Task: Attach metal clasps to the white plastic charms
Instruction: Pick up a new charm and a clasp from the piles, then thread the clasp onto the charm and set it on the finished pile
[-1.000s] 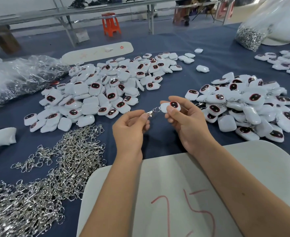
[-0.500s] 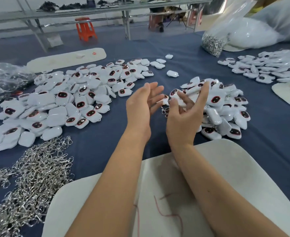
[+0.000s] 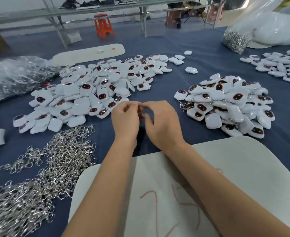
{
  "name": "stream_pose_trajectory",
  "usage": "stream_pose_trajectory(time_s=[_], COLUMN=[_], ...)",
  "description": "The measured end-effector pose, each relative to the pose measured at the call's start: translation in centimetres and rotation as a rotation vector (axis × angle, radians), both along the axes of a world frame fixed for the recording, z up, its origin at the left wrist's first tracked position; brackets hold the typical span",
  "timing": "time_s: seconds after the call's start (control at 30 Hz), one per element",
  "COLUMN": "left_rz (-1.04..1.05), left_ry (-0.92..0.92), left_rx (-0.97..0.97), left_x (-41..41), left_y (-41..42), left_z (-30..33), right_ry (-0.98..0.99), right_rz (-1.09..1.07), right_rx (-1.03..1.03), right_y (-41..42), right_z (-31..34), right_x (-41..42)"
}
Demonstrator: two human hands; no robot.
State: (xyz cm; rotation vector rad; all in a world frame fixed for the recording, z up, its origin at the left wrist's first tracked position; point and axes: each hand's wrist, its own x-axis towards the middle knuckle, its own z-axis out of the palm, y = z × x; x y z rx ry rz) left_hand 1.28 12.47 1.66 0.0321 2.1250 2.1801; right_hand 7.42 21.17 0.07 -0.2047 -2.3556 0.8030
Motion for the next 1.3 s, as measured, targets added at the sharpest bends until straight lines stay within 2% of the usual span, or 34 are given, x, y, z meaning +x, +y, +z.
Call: stream_pose_trajectory(time_s=[0.13,0.3,0.43,0.5,0.57,0.67,0.83,0.97,1.07,1.2,1.3], left_rz=[0.152,0.272,0.421,0.352,0.198,0.062,-0.031,-0.009,0.018,0.092,0.044], left_ry=[0.091,0.296,0.246,0.172,0.102,0.082,0.143,0.184,0.201,0.250,0.193], left_rx=[-0.291,-0.699,-0.774,-0.778,-0.798,-0.889,-1.044,-0.999,-0.926,-0.801,-0.624], left_x=[-1.7,-3.0,-3.9,-4.4,-4.8,-5.3,-5.3,-5.0,-4.7,-4.2,-3.9], left_y=[-4.9,-11.7,-16.2,-17.5,-18.2,-18.6,-17.7,-16.8,-16.4,-15.3,-13.8], left_z=[-0.1,0.6,1.0,1.0,0.9,0.8,1.1,1.1,1.3,1.6,1.8], right_ry=[-0.244,-0.274,-0.274,-0.346,-0.394,-0.423,-0.469,-0.494,-0.454,-0.378,-0.332], right_rz=[0.165,0.282,0.422,0.479,0.472,0.449,0.411,0.465,0.522,0.482,0.459], right_rx=[0.141,0.357,0.471,0.505,0.565,0.584,0.461,0.374,0.103,-0.332,-0.439], right_y=[-5.0,-9.9,-12.7,-13.4,-13.6,-13.2,-12.0,-10.7,-9.3,-7.7,-6.2], right_z=[0.2,0.4,0.7,0.9,0.9,0.9,1.3,2.0,2.1,1.6,0.9], right_x=[-2.6,-5.2,-8.1,-9.2,-9.9,-10.5,-10.1,-8.7,-7.6,-6.1,-5.3])
